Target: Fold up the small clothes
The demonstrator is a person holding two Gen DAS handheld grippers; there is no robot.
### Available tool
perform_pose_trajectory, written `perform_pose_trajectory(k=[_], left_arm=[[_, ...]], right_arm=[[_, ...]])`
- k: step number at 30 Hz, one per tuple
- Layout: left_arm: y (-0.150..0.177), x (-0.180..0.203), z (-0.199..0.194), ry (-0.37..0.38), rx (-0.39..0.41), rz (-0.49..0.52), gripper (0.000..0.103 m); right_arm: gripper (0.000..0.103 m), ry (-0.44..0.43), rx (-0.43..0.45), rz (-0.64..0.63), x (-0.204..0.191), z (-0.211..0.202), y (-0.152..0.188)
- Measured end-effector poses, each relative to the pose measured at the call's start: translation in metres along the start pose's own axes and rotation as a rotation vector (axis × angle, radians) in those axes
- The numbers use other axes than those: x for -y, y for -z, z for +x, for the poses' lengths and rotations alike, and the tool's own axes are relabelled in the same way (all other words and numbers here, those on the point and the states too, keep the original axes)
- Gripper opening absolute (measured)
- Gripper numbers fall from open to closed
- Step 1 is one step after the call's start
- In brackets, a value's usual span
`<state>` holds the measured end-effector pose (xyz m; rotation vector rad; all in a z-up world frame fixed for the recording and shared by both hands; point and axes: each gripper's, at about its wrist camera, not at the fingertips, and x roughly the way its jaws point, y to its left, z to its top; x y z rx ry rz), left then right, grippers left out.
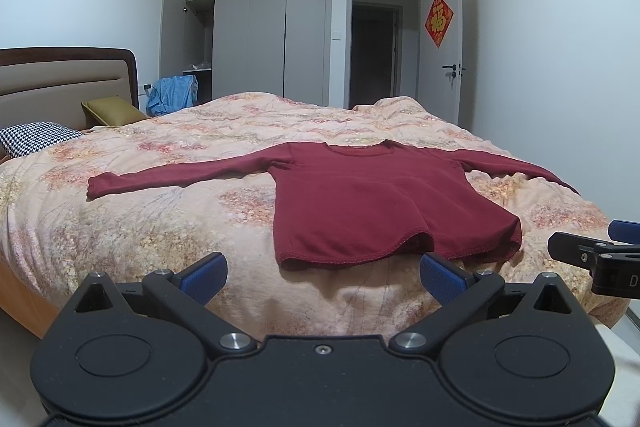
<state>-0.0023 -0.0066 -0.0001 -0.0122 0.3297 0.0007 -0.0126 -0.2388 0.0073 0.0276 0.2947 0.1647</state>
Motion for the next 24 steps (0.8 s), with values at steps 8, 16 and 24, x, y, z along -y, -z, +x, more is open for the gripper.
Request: perform_pose_trajectory(k=[8, 16, 24], left_arm=[[0.000, 0.000, 0.000, 0.000, -0.001, 0.000, 0.102], [0.004, 0.003, 0.009, -0.010, -0.050, 0.006, 0.102], [-0.003, -0.003, 0.036, 0.005, -0.159, 0.014, 0.102]], right_arm=[[0.103, -0.005, 0.002, 0.002, 0.000, -0.001, 0.001], [0.103, -0.011, 0.000, 0.001, -0.002, 0.000, 0.003], [0.103, -0.060, -0.062, 0.010, 0.000, 0.011, -0.002]])
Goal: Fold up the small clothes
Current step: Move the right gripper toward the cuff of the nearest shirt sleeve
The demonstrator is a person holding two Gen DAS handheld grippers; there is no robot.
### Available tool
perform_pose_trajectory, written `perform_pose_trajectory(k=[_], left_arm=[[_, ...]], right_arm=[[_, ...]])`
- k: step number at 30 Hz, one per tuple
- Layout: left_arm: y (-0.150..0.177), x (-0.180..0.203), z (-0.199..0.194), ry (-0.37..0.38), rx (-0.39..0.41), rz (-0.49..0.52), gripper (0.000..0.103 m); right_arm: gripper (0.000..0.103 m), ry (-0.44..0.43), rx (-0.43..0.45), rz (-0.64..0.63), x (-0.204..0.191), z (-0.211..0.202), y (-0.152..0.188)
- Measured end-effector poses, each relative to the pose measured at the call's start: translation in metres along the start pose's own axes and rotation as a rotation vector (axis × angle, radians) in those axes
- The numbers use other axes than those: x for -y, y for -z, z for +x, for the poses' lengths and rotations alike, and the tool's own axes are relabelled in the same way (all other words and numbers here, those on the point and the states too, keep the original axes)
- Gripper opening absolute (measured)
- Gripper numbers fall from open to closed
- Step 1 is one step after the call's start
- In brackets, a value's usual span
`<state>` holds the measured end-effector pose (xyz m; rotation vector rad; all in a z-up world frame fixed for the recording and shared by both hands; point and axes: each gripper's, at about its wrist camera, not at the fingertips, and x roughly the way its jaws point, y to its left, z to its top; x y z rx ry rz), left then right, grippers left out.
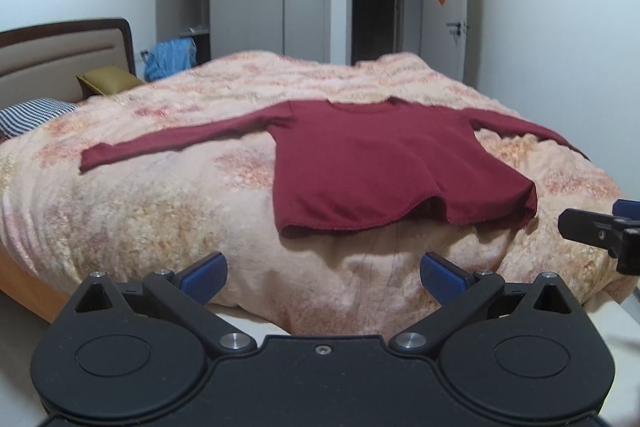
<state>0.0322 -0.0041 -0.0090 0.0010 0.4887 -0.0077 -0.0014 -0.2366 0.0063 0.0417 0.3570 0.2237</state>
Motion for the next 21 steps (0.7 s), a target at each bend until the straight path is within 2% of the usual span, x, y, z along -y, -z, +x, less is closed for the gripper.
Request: perform_pose_trajectory(k=[7, 13, 21], left_arm=[[-0.034, -0.004, 0.031, 0.002, -0.066, -0.035, 0.102], [-0.077, -0.002, 0.052, -0.022, -0.034, -0.020, 0.102], [-0.121, 0.012, 0.108, -0.022, -0.038, -0.001, 0.102]], right_arm=[[0.103, 0.004, -0.083, 0.054, 0.017, 0.031, -0.020], [0.103, 0.021, -0.115, 0.056, 0.033, 0.064, -0.043], [0.103, 0.044, -0.139, 0.047, 0.055, 0.110, -0.064]])
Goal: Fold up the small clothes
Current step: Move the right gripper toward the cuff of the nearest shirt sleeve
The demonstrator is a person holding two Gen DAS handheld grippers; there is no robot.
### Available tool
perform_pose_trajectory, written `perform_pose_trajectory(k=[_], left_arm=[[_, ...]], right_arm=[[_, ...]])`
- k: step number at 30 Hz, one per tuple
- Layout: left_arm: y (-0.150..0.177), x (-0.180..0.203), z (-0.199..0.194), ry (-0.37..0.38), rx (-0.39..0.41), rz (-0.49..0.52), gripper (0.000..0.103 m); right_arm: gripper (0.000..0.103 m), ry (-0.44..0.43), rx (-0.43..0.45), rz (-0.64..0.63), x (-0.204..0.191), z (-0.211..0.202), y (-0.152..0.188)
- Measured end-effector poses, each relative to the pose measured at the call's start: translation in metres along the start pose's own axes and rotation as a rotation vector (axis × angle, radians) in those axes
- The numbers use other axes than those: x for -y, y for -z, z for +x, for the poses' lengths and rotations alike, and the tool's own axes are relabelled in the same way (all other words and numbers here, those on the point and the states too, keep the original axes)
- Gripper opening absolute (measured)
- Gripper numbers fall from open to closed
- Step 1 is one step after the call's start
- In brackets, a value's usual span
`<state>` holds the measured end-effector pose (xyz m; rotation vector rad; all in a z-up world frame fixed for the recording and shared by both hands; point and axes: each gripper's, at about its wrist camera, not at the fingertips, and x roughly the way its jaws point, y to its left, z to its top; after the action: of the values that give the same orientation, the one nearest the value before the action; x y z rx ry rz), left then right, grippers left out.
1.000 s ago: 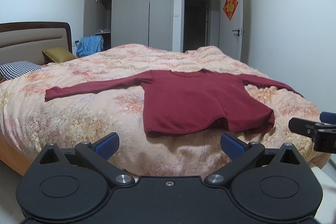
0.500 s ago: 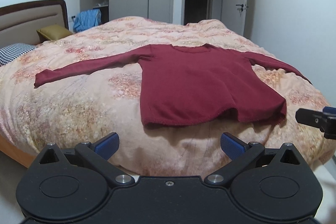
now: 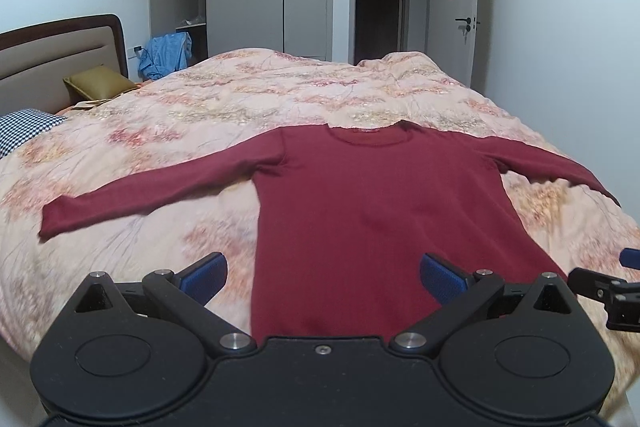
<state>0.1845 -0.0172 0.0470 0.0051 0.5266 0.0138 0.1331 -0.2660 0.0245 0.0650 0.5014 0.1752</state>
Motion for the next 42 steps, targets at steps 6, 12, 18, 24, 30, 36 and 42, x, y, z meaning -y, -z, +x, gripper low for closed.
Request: perform_pose_trajectory(k=[6, 12, 18, 24, 30, 36, 42], left_arm=[[-0.030, 0.017, 0.051, -0.001, -0.011, 0.033, 0.102], [-0.056, 0.034, 0.106, 0.062, -0.006, 0.042, 0.102], [-0.074, 0.057, 0.168, 0.099, -0.029, 0.062, 0.102], [-0.089, 0.082, 0.233, 0.152, -0.053, 0.057, 0.102], [-0.094, 0.102, 0.284, 0.191, -0.071, 0.034, 0.102], [-0.080, 0.108, 0.312, 0.213, -0.128, 0.008, 0.102], [-0.059, 0.111, 0.316, 0.193, -0.104, 0.047, 0.102]], right_arm=[[0.103, 0.037, -0.022, 0.017, 0.028, 0.038, -0.018], [0.103, 0.078, -0.030, 0.047, 0.063, 0.079, -0.036], [0.103, 0.097, -0.016, 0.113, 0.103, 0.119, -0.050], [0.103, 0.144, 0.079, 0.213, 0.161, 0.145, -0.061], [0.103, 0.170, 0.120, 0.430, 0.241, 0.173, -0.066], [0.103, 0.211, 0.102, 0.613, 0.308, 0.199, -0.058], [0.103, 0.267, 0.118, 0.731, 0.352, 0.219, -0.053]])
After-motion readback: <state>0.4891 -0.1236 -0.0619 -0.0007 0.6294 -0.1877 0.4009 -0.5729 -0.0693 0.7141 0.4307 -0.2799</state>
